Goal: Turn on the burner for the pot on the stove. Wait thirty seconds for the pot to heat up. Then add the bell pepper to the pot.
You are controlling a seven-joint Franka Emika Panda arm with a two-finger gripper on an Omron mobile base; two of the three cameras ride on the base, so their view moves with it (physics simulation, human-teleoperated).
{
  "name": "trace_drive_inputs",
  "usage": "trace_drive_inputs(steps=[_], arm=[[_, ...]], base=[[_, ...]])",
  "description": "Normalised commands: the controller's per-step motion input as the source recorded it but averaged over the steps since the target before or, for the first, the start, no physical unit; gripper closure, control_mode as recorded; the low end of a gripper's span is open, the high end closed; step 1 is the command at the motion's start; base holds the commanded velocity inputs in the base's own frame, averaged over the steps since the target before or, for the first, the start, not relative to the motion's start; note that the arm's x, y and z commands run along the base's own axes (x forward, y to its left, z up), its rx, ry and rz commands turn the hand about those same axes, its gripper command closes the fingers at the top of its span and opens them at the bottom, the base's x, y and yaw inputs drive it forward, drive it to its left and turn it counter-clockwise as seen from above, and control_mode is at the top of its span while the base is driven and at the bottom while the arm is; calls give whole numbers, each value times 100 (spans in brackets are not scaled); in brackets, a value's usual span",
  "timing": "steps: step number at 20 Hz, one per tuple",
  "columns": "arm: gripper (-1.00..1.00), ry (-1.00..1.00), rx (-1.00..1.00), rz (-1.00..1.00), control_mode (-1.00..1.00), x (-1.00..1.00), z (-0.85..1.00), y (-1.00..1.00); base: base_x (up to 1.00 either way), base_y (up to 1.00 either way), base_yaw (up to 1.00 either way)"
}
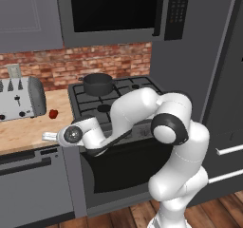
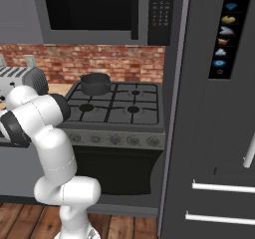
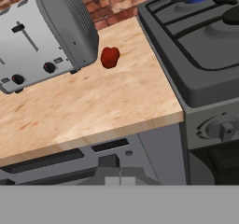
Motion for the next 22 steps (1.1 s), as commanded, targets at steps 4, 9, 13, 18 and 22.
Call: trace_drive_inputs(steps=[4, 9, 13, 18, 22], arm=[[100, 0, 0, 0, -100, 0, 0, 0], [100, 0, 0, 0, -100, 0, 0, 0], [100, 0, 0, 0, -100, 0, 0, 0], [100, 0, 0, 0, -100, 0, 0, 0], [100, 0, 0, 0, -100, 0, 0, 0]], base=[[0, 0, 0], [0, 0, 0], [0, 0, 0], [0, 0, 0], [0, 0, 0]])
